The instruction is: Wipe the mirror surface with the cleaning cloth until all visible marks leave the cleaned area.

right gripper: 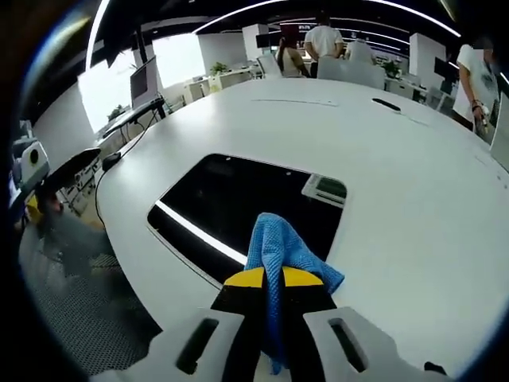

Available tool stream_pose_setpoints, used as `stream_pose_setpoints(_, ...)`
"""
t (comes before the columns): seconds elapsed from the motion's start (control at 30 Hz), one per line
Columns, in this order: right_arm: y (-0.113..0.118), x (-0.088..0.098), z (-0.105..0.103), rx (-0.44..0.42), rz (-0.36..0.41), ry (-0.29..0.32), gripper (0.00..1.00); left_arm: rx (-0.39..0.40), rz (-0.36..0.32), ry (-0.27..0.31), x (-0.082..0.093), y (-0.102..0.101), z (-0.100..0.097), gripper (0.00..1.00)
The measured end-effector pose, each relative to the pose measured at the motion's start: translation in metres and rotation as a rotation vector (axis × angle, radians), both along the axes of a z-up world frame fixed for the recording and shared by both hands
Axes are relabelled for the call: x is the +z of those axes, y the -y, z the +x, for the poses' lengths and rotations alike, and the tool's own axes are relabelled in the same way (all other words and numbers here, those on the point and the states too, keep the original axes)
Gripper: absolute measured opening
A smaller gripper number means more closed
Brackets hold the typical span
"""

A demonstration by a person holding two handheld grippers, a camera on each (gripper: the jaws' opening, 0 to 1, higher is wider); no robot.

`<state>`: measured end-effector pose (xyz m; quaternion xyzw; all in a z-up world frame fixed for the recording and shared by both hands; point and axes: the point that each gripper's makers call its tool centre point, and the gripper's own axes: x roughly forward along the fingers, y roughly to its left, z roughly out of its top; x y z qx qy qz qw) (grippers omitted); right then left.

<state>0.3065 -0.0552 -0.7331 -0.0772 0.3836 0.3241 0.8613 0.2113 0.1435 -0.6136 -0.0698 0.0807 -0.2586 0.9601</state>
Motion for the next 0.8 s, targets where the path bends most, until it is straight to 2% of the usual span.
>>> stream_pose_setpoints(0.57, -0.002, 0.0, 0.0, 0.011, -0.032, 0.008, 0.0, -0.003, -0.005, -0.001, 0.0, 0.001, 0.0, 0.95)
stream_pose_setpoints(0.8, -0.015, -0.002, 0.002, 0.04, -0.035, 0.016, 0.0, 0.0, -0.006, 0.0, 0.001, 0.0, 0.0, 0.95)
